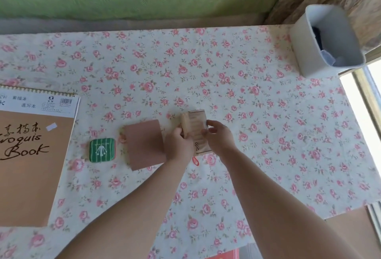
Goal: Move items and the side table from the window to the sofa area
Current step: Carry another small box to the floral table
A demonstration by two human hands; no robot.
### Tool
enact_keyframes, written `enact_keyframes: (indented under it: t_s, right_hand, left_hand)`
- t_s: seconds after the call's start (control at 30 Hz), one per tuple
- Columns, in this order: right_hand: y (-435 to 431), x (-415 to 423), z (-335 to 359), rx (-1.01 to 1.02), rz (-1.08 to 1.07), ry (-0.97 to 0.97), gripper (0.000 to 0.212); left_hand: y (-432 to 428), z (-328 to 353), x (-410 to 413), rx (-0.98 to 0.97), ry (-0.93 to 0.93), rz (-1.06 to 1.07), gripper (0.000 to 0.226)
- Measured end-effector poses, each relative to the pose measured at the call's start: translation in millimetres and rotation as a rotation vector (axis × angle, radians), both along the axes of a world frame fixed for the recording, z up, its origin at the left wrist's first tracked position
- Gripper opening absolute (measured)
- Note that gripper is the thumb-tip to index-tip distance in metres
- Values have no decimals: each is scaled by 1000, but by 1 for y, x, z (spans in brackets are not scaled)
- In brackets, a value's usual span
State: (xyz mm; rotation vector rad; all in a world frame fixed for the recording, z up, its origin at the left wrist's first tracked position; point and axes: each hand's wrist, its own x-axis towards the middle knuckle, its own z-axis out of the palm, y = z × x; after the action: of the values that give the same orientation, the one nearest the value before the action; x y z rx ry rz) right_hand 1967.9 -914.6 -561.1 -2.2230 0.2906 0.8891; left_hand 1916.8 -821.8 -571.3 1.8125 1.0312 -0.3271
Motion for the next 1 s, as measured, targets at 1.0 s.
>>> enact_keyframes:
  t_s: [1.0]
  right_hand:
    - [-62, -133, 265, 193, -129, -237, 37]
  left_hand:
    - [-41, 258, -134, -27, -274, 117, 35]
